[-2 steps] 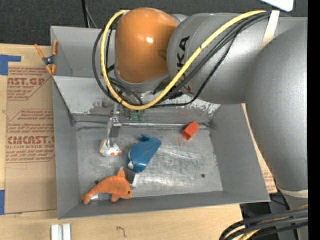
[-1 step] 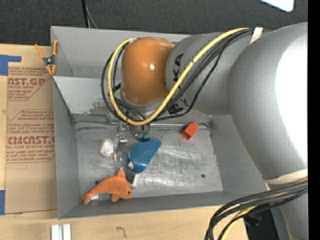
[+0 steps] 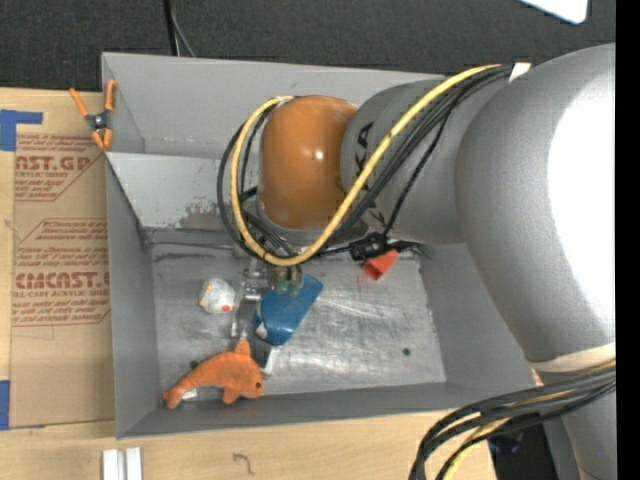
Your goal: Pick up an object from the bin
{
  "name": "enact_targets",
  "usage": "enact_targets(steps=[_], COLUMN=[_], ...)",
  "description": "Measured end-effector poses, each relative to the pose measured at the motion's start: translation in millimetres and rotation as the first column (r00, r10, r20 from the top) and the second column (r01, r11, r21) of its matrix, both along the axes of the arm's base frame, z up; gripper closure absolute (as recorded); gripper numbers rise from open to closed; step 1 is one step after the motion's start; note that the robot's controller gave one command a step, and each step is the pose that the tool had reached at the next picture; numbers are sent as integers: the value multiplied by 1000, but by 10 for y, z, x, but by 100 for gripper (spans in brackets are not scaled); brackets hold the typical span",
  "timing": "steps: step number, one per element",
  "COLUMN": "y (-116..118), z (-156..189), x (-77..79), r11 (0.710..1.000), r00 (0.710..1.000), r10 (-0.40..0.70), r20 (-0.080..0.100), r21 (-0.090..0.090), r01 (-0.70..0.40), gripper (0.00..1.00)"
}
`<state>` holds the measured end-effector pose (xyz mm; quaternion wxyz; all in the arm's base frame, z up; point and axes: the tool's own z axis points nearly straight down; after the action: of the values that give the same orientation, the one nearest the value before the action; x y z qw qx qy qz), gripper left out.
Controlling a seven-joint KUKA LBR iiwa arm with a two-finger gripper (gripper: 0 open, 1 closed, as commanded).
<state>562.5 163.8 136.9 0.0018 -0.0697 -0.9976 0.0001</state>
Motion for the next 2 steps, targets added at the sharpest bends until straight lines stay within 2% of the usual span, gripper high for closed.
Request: enact_targets(steps=[1, 2], y=[-37, -74], z=[28, -398], x=[151, 114], r11=[997, 995], r00=[997, 995], r10=[74, 98], r20=[6, 6], r21=[0, 1], r01=[-74, -98], gripper=[0, 0])
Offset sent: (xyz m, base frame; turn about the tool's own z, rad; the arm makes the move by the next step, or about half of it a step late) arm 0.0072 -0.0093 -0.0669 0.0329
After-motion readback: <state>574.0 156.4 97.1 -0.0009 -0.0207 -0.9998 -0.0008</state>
